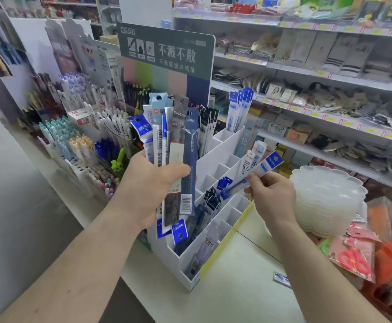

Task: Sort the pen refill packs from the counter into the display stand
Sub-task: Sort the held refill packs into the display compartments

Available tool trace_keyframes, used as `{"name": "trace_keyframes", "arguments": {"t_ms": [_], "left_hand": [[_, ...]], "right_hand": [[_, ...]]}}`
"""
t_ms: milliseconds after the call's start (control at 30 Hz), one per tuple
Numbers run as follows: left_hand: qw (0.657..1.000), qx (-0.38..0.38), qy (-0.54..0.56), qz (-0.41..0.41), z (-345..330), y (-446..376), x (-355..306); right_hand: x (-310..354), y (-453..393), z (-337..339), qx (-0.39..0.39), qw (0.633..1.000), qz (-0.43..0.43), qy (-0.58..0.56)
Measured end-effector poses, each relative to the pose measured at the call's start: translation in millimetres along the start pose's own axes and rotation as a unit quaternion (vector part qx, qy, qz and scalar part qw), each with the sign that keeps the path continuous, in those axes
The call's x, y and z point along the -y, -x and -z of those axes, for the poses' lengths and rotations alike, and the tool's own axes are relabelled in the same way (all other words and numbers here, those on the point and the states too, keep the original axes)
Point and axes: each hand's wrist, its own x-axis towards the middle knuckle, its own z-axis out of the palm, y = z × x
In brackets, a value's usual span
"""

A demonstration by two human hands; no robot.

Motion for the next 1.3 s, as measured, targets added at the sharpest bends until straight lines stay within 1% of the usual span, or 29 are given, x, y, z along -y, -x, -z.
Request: {"name": "trace_keyframes", "arguments": {"t_ms": [100, 200, 267, 433, 567, 667, 867, 1033, 1133, 1300], "left_hand": [[1.000, 0.008, 0.016, -0.004, -5.6, -10.3, -12.8], [0.999, -0.006, 0.031, -0.010, -20.0, -25.9, -28.5], [0.999, -0.012, 0.051, -0.007, -27.9, -34.3, -37.4], [0.998, -0.014, 0.067, 0.000, -31.5, -44.5, -35.7], [0.997, -0.010, 0.070, 0.006, -29.0, -50.2, -29.3], [0.998, -0.001, 0.068, 0.010, -25.2, -54.8, -25.5], [0.999, 0.012, 0.049, 0.013, -18.7, -60.2, -19.4], [0.998, 0.018, 0.049, 0.026, -15.1, -60.7, -17.6], [0.998, 0.020, 0.050, 0.032, -15.9, -61.7, -16.2], [0.997, 0.033, 0.055, 0.036, -19.2, -62.1, -17.8]], "right_hand": [[10.5, -10.7, 0.4, -0.021, 0.999, 0.035, -0.019], [29.0, -37.1, 0.4, -0.055, 0.995, 0.064, -0.052], [41.7, -59.0, -1.8, -0.066, 0.993, 0.083, -0.050], [62.4, -102.3, -12.0, -0.048, 0.993, 0.105, -0.027], [65.9, -122.9, -24.0, -0.026, 0.992, 0.118, 0.034], [67.2, -131.4, -34.4, -0.013, 0.990, 0.129, 0.054], [69.5, -148.8, -51.9, 0.002, 0.978, 0.169, 0.124], [86.1, -162.4, -51.5, -0.008, 0.960, 0.206, 0.192], [84.0, -162.6, -55.9, -0.004, 0.947, 0.206, 0.245], [88.3, -168.7, -58.5, -0.011, 0.938, 0.210, 0.275]]}}
